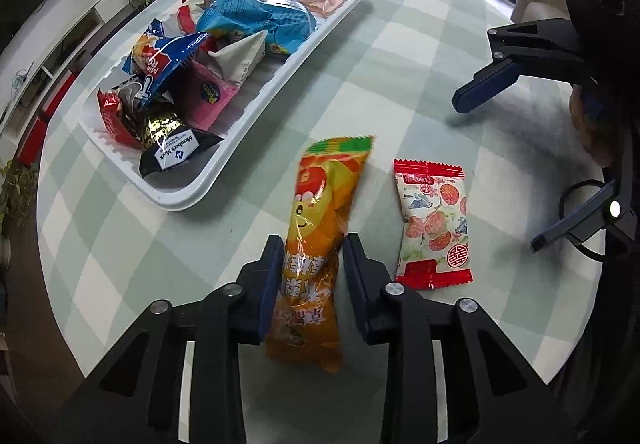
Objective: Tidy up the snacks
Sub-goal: 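Grasp the red-and-white candy packet with the right tool while the left tool holds the orange packet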
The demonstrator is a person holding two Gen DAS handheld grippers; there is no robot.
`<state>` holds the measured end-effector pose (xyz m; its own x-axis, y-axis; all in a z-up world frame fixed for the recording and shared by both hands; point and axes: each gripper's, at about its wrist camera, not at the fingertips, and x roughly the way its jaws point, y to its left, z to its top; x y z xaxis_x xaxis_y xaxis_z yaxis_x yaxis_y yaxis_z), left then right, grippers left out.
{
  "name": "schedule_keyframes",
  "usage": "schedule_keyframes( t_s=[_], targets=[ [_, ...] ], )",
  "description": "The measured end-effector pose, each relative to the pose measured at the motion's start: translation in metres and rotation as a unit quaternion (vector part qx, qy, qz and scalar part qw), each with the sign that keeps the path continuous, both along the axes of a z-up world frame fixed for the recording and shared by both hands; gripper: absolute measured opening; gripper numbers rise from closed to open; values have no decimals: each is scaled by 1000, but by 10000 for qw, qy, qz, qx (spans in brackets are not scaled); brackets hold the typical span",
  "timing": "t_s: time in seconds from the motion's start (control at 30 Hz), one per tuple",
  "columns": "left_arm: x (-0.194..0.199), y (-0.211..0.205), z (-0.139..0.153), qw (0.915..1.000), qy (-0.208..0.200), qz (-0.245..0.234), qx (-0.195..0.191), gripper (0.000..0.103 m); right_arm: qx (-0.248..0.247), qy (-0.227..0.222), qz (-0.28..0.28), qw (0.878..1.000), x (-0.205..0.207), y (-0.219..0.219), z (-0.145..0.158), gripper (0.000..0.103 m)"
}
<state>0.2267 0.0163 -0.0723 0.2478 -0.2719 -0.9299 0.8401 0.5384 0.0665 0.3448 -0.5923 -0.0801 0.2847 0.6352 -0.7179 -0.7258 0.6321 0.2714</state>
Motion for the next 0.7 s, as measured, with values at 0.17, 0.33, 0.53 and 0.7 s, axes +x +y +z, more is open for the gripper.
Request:
schedule_keyframes(
  t_s=[0.17, 0.33, 0.53, 0.7],
  targets=[
    [-5, 11, -1, 9990, 24, 447, -66, 22, -278, -366, 868, 9952, 7, 19, 10, 92],
    [-12, 26, 0, 9958, 175, 863, -249, 22, -843, -681, 1984, 9741, 7, 53, 7, 84],
    [-21, 45, 1, 9928, 301, 1094, -391, 22, -1624, -664, 3052, 9360, 14, 85, -10, 80],
    [-22, 49, -1, 9913, 300, 1183, -490, 22, -1871, -431, 3347, 9226, 33, 94, -13, 80]
  ],
)
